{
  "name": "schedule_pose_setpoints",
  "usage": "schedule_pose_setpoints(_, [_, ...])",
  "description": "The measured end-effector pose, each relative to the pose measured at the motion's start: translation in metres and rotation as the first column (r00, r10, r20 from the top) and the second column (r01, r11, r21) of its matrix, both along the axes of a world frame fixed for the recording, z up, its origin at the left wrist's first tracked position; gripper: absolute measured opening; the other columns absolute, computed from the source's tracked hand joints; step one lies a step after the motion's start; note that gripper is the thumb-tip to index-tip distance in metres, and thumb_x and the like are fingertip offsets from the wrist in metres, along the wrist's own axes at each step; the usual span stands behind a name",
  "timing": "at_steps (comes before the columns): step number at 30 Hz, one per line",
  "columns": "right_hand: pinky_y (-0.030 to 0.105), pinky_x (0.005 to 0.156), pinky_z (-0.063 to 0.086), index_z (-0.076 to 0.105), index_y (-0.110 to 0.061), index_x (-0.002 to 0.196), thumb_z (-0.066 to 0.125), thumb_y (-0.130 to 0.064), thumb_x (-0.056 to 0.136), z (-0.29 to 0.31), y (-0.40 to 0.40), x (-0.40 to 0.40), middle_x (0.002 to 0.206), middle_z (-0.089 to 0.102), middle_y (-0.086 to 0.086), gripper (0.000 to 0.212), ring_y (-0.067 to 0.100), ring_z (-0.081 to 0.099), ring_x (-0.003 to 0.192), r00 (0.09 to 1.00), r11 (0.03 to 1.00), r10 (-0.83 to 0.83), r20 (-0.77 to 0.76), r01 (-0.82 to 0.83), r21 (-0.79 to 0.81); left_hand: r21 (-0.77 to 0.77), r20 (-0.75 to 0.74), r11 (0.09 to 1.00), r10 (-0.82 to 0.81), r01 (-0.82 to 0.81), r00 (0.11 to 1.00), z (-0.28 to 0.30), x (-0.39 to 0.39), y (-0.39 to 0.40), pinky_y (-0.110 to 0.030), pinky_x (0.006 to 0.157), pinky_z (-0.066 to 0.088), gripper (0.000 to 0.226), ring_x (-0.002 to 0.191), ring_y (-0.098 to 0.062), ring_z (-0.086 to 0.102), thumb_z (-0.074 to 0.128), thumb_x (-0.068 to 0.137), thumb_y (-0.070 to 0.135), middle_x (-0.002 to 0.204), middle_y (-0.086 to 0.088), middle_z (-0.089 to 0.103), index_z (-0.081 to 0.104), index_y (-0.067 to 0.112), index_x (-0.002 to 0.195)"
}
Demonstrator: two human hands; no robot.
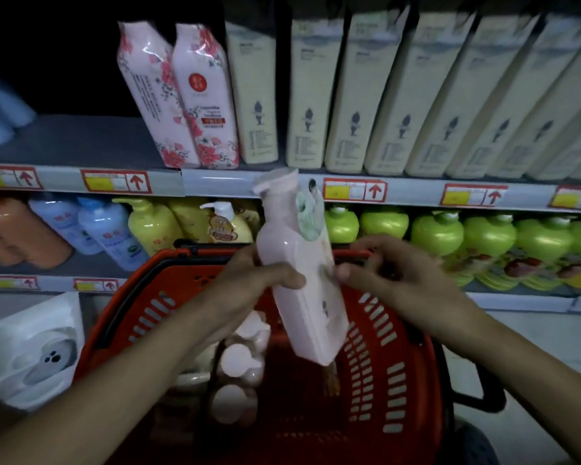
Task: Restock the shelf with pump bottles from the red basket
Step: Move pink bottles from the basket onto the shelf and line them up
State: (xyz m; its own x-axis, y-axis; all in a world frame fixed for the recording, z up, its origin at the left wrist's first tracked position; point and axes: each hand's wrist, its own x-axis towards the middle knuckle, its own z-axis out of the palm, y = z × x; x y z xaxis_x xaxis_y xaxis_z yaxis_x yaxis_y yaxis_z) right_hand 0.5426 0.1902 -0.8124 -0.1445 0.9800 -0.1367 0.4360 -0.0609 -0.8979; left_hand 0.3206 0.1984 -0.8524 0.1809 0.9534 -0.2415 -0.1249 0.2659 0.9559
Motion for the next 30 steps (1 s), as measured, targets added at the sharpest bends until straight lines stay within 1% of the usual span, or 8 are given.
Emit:
schedule_pose_setpoints(3, [0.034,0.099,0.056,0.067,-0.021,0.125,0.084,-0.034,0.072,-0.009,-0.001,-0.015,0.113,0.077,0.004,0.057,0.018,0.073,0.107,0.947,0.956,0.155,-0.281,-0.216,-0.2,-0.102,0.281,0.995,0.01,0.019,0.96,0.012,-0.006,0.004,-0.041,0.098,0.055,0.06,0.107,-0.029,0.071,0.07,0.051,0.026,0.114,-0.014,0.076,0.077,0.014,0.109])
schedule_pose_setpoints(7, [0.038,0.088,0.06,0.075,-0.016,0.117,0.087,-0.032,0.075,-0.011,-0.005,-0.033,0.116,0.077,0.013,0.047,0.029,0.074,0.106,0.843,0.952,0.055,-0.536,-0.206,-0.226,-0.119,0.271,0.992,0.0,0.033,0.962,0.028,-0.004,-0.001,-0.042,0.094,0.057,0.061,0.111,-0.029,0.071,0.07,0.07,0.038,0.12,-0.014,0.074,0.065,0.015,0.126])
schedule_pose_setpoints(12, [0.042,0.083,0.062,0.076,-0.014,0.112,0.083,-0.026,0.074,0.013,-0.022,-0.044,0.108,0.078,0.017,0.041,0.033,0.075,0.099,0.821,0.989,-0.047,-0.569,-0.044,-0.145,0.047,0.033,0.999,-0.016,0.014,0.999,0.062,-0.006,-0.014,-0.047,0.106,0.051,0.059,0.121,-0.024,0.066,0.069,0.084,0.041,0.131,-0.006,0.069,0.055,0.024,0.138])
schedule_pose_setpoints(15, [0.04,0.079,0.062,0.072,-0.012,0.12,0.082,-0.019,0.077,0.037,-0.041,-0.05,0.111,0.077,0.016,0.044,0.034,0.075,0.102,0.775,0.995,-0.083,-0.626,0.03,-0.094,0.268,-0.405,0.958,0.019,0.1,0.914,0.094,-0.016,-0.031,-0.035,0.108,0.048,0.065,0.121,-0.004,0.058,0.066,0.078,0.068,0.133,0.011,0.055,0.053,0.038,0.133])
schedule_pose_setpoints(18, [0.047,0.088,0.06,0.07,-0.014,0.122,0.081,-0.024,0.078,0.067,-0.06,-0.054,0.116,0.076,0.015,0.046,0.035,0.073,0.108,0.73,0.999,-0.044,-0.682,0.039,-0.023,0.28,-0.316,0.94,-0.103,0.197,0.943,0.134,-0.024,-0.049,-0.026,0.091,0.057,0.056,0.11,-0.002,0.069,0.078,0.073,0.058,0.12,0.018,0.07,0.055,0.055,0.124])
schedule_pose_setpoints(23, [0.055,0.096,0.055,0.063,-0.013,0.126,0.087,-0.03,0.067,0.125,-0.061,-0.06,0.119,0.076,0.01,0.065,0.033,0.072,0.11,0.718,0.983,0.033,-0.696,0.104,0.154,0.425,-0.3,0.884,-0.064,0.194,0.952,0.218,-0.031,-0.057,-0.037,0.091,0.061,0.047,0.104,-0.022,0.075,0.084,0.08,0.018,0.117,-0.003,0.076,0.068,0.035,0.121])
schedule_pose_setpoints(26, [0.039,0.087,0.061,0.061,-0.016,0.13,0.091,-0.03,0.07,0.168,-0.057,-0.057,0.121,0.075,0.002,0.068,0.022,0.073,0.111,0.781,0.942,0.129,-0.611,0.096,0.322,0.489,-0.284,0.855,-0.031,0.173,0.958,0.256,-0.029,-0.062,-0.034,0.081,0.062,0.052,0.1,-0.017,0.076,0.08,0.083,0.012,0.116,0.005,0.076,0.063,0.03,0.129])
schedule_pose_setpoints(30, [0.031,0.088,0.06,0.07,-0.024,0.12,0.082,-0.024,0.081,0.207,-0.05,-0.047,0.114,0.078,-0.006,0.041,0.014,0.073,0.107,0.899,0.864,0.167,-0.404,0.065,0.5,0.608,-0.247,0.791,0.103,0.071,0.963,0.278,-0.018,-0.061,-0.032,0.086,0.062,0.06,0.103,-0.016,0.074,0.082,0.079,0.005,0.119,0.001,0.073,0.061,0.025,0.131])
